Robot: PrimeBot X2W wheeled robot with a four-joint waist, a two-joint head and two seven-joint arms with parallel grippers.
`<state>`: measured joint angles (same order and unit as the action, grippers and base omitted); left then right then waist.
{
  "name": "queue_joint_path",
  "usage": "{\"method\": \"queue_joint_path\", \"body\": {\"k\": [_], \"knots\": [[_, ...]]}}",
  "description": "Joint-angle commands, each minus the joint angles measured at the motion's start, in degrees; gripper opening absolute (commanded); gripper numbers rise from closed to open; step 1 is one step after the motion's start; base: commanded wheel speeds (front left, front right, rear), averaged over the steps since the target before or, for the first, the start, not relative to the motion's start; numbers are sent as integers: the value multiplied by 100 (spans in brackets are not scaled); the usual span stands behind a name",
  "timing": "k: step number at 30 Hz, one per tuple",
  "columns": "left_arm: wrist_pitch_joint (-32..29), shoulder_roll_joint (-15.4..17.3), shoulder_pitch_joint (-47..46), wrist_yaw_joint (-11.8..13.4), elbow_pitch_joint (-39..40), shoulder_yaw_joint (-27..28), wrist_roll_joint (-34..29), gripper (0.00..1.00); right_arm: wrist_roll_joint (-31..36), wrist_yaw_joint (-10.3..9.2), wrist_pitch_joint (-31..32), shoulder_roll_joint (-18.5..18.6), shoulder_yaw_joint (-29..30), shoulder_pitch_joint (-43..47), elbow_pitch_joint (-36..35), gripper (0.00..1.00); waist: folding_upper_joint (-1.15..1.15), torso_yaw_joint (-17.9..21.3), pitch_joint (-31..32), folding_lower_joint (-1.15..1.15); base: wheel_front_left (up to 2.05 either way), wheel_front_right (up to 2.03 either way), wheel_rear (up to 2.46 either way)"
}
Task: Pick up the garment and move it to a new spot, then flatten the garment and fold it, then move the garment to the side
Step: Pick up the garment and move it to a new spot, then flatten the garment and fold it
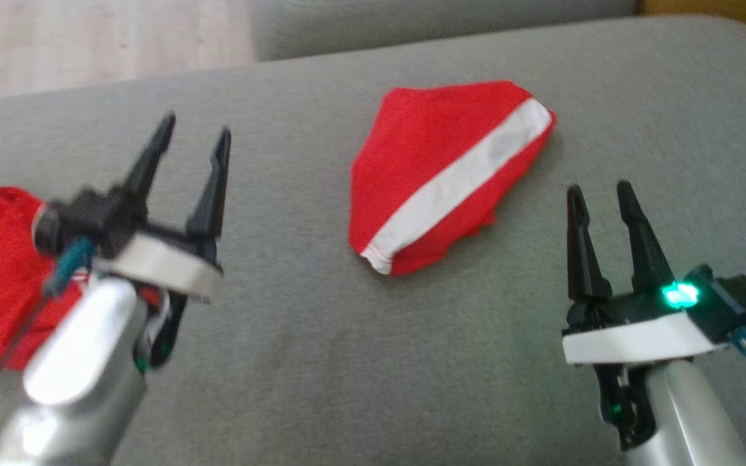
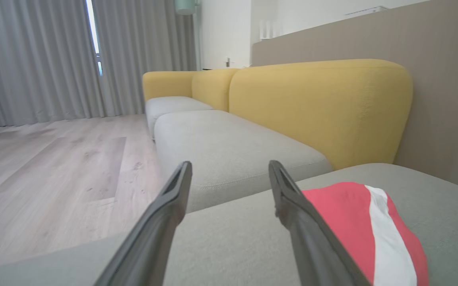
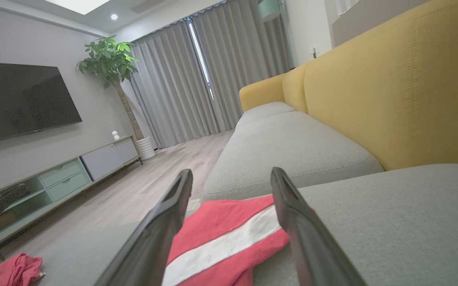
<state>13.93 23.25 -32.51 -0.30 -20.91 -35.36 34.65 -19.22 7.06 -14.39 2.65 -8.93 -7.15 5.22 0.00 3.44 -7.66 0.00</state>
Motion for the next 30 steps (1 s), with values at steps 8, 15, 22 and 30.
{"method": "queue_joint_path", "body": {"k": [8,15,22,30], "knots": [[105,-187,1370,482,949,677,-379,100,121,43,-61,22,80,396,-22,100,0,-612,519,0,0,0,0],[106,-719,2154,515,1297,1116,-838,100,149,43,-61,22,61,474,64,100,0,-675,545,0,0,0,0],[107,-1038,2218,84,1218,1449,-1190,100,621,43,-61,22,-348,215,439,100,0,-894,406,0,0,0,0],[107,-1271,2057,-319,938,1697,-1379,100,1283,43,74,22,-925,-566,1977,100,0,-1295,223,0,0,0,0]]}}
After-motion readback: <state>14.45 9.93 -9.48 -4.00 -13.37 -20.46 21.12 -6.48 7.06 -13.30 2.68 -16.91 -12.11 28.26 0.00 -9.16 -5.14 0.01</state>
